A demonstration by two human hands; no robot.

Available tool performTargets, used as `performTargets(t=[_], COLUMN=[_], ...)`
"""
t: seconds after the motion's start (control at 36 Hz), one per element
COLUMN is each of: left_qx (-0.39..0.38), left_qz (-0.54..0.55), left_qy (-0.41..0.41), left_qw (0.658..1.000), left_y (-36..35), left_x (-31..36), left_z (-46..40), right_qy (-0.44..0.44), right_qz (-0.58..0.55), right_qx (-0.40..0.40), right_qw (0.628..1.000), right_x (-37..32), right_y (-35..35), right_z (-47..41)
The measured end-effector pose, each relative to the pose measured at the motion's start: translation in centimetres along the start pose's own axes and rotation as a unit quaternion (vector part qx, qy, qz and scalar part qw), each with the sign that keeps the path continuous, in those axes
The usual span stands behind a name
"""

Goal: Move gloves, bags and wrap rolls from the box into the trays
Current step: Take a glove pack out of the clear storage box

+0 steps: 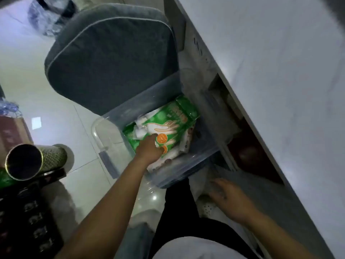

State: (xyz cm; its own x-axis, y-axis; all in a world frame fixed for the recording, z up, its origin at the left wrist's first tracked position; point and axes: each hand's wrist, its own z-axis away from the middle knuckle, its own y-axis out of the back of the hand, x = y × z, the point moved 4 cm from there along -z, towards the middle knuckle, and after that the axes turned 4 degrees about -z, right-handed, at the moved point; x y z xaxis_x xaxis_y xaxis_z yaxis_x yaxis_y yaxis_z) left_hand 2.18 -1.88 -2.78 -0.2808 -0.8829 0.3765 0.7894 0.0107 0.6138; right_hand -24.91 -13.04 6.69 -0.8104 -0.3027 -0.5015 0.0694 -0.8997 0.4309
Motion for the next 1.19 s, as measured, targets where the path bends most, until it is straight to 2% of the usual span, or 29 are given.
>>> performTargets(t=[0.08, 0.14, 0.22, 0.31, 0.42, 0.53, 0.67, 0.83, 0.97, 1.08, 1.19], left_qx=[-0.011, -0.013, -0.010, 0.003, 0.030, 0.063, 0.065, 0.068, 0.125, 0.157, 0.152], left_qz=[-0.138, -0.182, -0.170, -0.134, -0.128, -0.137, -0.150, -0.023, 0.069, 0.211, 0.382], left_qy=[0.015, 0.012, 0.012, 0.026, 0.065, 0.070, 0.080, 0.042, 0.022, 0.031, 0.034], left_qw=[0.990, 0.983, 0.985, 0.991, 0.989, 0.986, 0.983, 0.997, 0.990, 0.964, 0.911], left_y=[0.8, 1.1, 0.4, -0.2, -1.4, -1.9, -2.2, -0.9, 2.7, 5.4, 7.1], left_x=[1.0, 2.1, 3.1, 3.8, 3.5, 3.3, 2.4, 1.4, 1.5, 2.2, 3.6], left_z=[-6.2, -9.6, -13.3, -15.5, -16.6, -17.2, -17.1, -12.6, -4.0, 4.1, 12.4], right_qy=[-0.030, -0.029, -0.023, -0.059, -0.117, -0.126, -0.115, -0.074, 0.008, 0.042, 0.083], right_qz=[-0.039, -0.044, -0.060, -0.086, -0.086, -0.094, -0.095, -0.091, -0.087, -0.151, -0.236], right_qx=[0.029, 0.044, 0.074, 0.095, 0.067, 0.051, 0.035, 0.029, 0.019, 0.018, 0.032], right_qw=[0.998, 0.998, 0.995, 0.990, 0.987, 0.986, 0.988, 0.993, 0.996, 0.988, 0.968], right_x=[0.3, 0.3, 0.7, 2.1, 3.0, 2.5, 2.6, 0.8, -2.9, -6.0, -8.3], right_y=[-0.4, -0.7, -0.4, 0.2, 0.1, -0.3, -0.5, 1.2, 3.6, 5.6, 8.1], right_z=[-1.6, -2.0, -1.9, -1.9, -2.1, -2.4, -2.2, -2.3, -3.3, -2.7, -1.4])
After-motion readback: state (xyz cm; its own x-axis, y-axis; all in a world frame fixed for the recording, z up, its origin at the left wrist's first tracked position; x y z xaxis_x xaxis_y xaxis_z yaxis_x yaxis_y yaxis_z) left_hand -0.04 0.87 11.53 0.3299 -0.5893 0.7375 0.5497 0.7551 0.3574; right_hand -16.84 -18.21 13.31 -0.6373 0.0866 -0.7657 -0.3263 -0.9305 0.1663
